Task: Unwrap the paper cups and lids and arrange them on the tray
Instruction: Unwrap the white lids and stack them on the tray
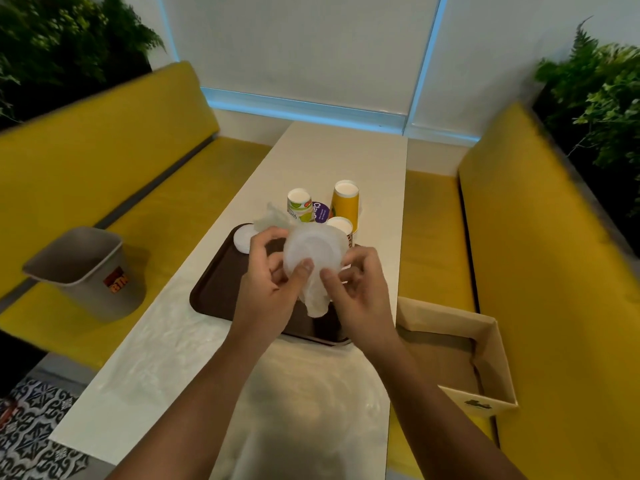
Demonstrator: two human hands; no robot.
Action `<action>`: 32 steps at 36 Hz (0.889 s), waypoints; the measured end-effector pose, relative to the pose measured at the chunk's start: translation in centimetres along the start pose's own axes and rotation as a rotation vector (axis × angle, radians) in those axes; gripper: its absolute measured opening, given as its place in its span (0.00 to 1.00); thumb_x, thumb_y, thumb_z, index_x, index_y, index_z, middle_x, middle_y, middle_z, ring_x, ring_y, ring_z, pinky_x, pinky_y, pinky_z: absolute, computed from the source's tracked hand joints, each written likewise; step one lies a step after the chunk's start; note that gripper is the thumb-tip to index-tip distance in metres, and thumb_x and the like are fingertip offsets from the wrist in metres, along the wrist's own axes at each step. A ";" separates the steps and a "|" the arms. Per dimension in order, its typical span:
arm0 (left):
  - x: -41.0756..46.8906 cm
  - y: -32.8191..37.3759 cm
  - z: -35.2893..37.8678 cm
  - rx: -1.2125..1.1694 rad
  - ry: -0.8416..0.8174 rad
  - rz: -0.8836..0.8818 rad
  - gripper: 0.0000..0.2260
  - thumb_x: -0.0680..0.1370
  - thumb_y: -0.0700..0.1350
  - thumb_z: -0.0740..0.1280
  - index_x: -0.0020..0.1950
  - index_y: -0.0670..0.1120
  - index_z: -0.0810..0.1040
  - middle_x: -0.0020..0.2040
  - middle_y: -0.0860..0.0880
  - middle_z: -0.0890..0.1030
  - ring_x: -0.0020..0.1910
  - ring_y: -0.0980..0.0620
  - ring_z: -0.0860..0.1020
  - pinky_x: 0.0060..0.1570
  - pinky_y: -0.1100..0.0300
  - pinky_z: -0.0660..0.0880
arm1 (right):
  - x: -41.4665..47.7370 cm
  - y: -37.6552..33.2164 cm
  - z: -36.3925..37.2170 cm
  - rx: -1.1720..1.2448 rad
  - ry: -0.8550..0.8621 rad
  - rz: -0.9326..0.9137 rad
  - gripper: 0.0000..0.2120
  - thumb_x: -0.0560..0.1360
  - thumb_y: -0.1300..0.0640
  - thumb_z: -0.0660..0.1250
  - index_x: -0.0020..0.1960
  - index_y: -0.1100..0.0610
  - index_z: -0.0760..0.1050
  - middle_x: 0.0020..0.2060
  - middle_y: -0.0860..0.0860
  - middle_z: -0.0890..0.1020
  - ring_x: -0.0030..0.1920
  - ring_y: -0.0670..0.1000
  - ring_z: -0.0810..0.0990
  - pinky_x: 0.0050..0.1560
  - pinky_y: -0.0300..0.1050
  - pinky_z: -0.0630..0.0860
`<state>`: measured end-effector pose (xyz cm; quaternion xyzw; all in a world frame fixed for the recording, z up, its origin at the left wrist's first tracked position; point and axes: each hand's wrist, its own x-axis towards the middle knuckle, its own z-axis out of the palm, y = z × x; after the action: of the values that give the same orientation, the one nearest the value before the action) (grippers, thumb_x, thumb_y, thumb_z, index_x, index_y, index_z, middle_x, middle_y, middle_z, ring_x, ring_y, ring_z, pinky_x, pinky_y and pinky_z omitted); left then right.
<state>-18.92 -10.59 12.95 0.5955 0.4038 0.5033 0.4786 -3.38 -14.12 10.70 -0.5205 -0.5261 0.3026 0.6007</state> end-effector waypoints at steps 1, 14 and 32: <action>0.1 0.1 -0.2 0.044 -0.047 0.014 0.18 0.81 0.51 0.71 0.67 0.63 0.69 0.59 0.50 0.85 0.57 0.48 0.85 0.51 0.42 0.85 | 0.2 -0.5 0.0 0.148 -0.027 0.150 0.20 0.78 0.44 0.74 0.62 0.48 0.68 0.61 0.52 0.77 0.58 0.53 0.84 0.51 0.54 0.86; 0.0 0.2 -1.6 0.743 0.177 0.723 0.08 0.78 0.47 0.77 0.54 0.45 0.89 0.54 0.48 0.85 0.53 0.52 0.76 0.53 0.65 0.73 | 1.3 -2.4 -0.3 0.702 -0.145 0.539 0.12 0.85 0.58 0.64 0.68 0.56 0.76 0.59 0.57 0.86 0.58 0.58 0.86 0.53 0.53 0.85; 0.1 -0.6 -0.1 -0.104 -0.094 -0.289 0.26 0.73 0.59 0.77 0.68 0.51 0.77 0.58 0.51 0.86 0.58 0.51 0.84 0.54 0.56 0.82 | 0.5 -1.1 0.4 0.171 -0.178 0.336 0.13 0.88 0.54 0.58 0.64 0.56 0.79 0.56 0.55 0.86 0.59 0.55 0.84 0.62 0.59 0.82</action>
<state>-19.04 -10.34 12.35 0.5284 0.4357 0.4209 0.5948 -3.85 -13.80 11.82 -0.5192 -0.4553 0.4869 0.5347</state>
